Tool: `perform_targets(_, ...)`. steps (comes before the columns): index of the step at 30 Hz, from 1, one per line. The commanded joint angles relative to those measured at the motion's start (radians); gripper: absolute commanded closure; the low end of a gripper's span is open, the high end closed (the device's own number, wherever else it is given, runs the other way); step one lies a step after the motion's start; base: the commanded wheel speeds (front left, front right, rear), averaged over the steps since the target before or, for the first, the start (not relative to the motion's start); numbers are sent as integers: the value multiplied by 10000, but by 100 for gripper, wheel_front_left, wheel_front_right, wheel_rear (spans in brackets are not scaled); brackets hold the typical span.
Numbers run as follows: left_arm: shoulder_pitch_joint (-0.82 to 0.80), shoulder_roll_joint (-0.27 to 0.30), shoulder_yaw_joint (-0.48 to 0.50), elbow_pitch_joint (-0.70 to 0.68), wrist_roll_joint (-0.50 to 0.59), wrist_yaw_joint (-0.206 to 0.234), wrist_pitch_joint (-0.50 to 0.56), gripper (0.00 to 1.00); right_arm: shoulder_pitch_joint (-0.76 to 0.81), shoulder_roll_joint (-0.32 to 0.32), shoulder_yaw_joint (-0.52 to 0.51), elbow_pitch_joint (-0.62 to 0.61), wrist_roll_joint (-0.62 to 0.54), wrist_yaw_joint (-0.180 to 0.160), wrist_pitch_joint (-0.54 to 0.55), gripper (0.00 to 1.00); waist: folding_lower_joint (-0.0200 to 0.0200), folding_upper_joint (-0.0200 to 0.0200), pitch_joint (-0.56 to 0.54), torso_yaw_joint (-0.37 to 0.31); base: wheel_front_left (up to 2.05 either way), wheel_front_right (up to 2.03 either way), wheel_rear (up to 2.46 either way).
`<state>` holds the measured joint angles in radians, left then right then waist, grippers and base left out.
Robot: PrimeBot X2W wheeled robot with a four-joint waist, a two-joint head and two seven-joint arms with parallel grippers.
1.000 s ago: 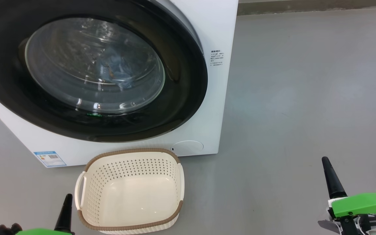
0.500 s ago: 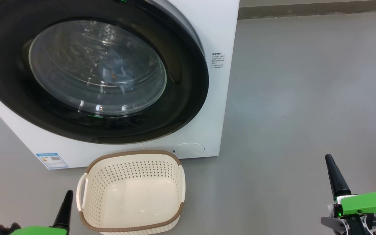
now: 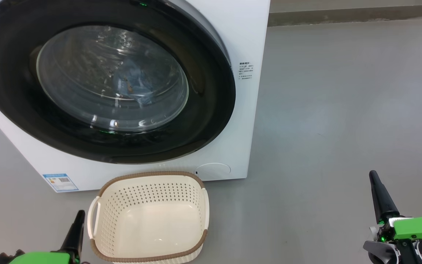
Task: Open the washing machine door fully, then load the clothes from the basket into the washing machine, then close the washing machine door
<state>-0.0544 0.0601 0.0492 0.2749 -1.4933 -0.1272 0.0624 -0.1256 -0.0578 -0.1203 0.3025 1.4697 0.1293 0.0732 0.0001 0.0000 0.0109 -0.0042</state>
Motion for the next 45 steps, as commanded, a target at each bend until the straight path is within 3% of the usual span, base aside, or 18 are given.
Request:
perform_targets(1,-496,105,370,-280,-286,13,85,100,47,3,178,-338,271,15,99,100,0,0,-12,5,0,0,0)
perform_targets(12,-595,13,508,-292,-1272,12,393,100,85,75,46,-503,1374,14,412,100,0,0,-111,42,0,0,0)
perform_targets(45,-599,-4,532,-287,-1251,9,412,100,85,75,46,-503,1374,14,412,100,0,0,-111,42,0,0,0)
